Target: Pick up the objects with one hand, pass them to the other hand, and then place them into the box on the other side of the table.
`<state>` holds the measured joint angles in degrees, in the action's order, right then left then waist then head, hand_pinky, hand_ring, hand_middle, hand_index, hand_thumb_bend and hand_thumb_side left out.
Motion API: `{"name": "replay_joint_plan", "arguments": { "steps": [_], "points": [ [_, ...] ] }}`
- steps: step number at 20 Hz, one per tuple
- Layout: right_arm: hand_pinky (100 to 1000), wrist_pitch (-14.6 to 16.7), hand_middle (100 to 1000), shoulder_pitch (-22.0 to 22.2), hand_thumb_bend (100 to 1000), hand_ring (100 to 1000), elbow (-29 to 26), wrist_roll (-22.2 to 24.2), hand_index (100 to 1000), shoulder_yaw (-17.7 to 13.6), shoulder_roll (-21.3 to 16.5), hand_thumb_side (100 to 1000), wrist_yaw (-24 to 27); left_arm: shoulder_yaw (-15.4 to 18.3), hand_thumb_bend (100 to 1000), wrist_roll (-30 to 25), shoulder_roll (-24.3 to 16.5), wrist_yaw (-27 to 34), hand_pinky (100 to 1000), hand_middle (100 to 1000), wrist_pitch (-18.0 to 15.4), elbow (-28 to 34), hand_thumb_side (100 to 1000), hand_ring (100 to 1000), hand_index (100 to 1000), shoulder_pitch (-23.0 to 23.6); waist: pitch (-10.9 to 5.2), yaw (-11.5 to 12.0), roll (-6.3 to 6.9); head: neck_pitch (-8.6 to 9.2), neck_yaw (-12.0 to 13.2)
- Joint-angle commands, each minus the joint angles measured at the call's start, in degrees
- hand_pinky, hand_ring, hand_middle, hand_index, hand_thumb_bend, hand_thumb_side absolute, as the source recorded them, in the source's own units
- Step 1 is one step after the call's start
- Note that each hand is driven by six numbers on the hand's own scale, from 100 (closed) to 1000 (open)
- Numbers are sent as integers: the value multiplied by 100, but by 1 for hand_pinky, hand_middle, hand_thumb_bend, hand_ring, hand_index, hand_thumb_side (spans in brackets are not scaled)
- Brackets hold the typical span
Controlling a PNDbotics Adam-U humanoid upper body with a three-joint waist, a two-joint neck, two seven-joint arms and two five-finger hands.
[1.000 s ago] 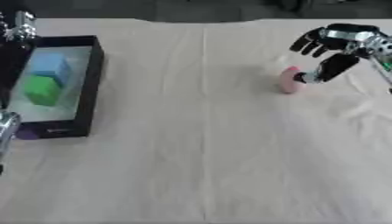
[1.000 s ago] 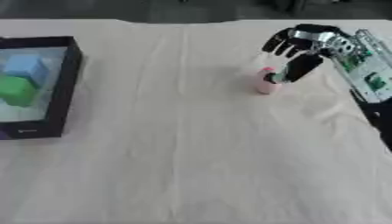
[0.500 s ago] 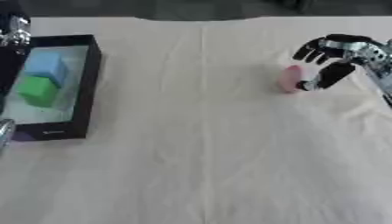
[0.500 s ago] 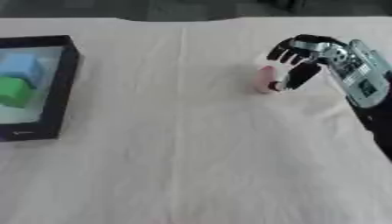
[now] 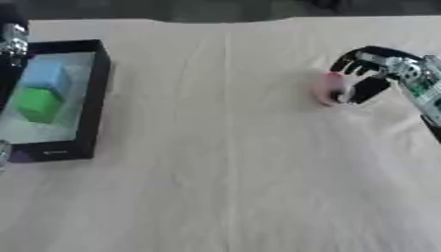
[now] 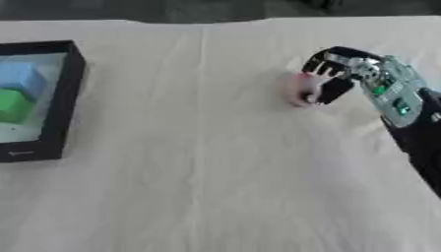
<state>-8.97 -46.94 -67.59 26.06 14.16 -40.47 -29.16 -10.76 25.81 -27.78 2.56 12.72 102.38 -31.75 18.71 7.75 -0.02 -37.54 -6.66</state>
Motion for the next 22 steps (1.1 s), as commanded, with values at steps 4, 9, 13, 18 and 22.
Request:
{"name": "replay_joint_plan", "arguments": {
  "steps": [4, 9, 13, 18, 22],
  "points": [
    [824, 4, 665, -110, 251, 784, 6, -171, 699, -40, -82, 100, -82, 55, 100, 42, -73, 31, 659, 663, 13, 116, 665, 753, 787, -45, -102, 0, 23, 62, -7],
    [776, 48, 554, -68, 123, 715, -285, -293, 583, -37, -99, 100, 325, 56, 100, 42, -88, 20, 659, 659, 25, 112, 657, 751, 784, -38, -147, -25, 35, -18, 48],
    [759, -50, 524, 12, 100, 694, -738, -307, 549, -10, -162, 100, 795, 59, 100, 38, -111, 4, 660, 659, 42, 109, 652, 751, 783, -28, -207, -54, 41, -65, 79],
    [724, -295, 513, 99, 100, 667, -1344, -401, 536, -64, -189, 100, 1343, 63, 100, 30, -152, -10, 658, 657, 53, 108, 642, 749, 782, -5, -278, -91, 47, -125, 124],
    [687, -625, 503, 163, 100, 634, -1961, -794, 530, -130, -4, 100, 2051, 86, 100, 32, -184, -54, 655, 658, 60, 150, 625, 746, 782, -48, -331, -124, 57, -182, 162]
  ]
}}
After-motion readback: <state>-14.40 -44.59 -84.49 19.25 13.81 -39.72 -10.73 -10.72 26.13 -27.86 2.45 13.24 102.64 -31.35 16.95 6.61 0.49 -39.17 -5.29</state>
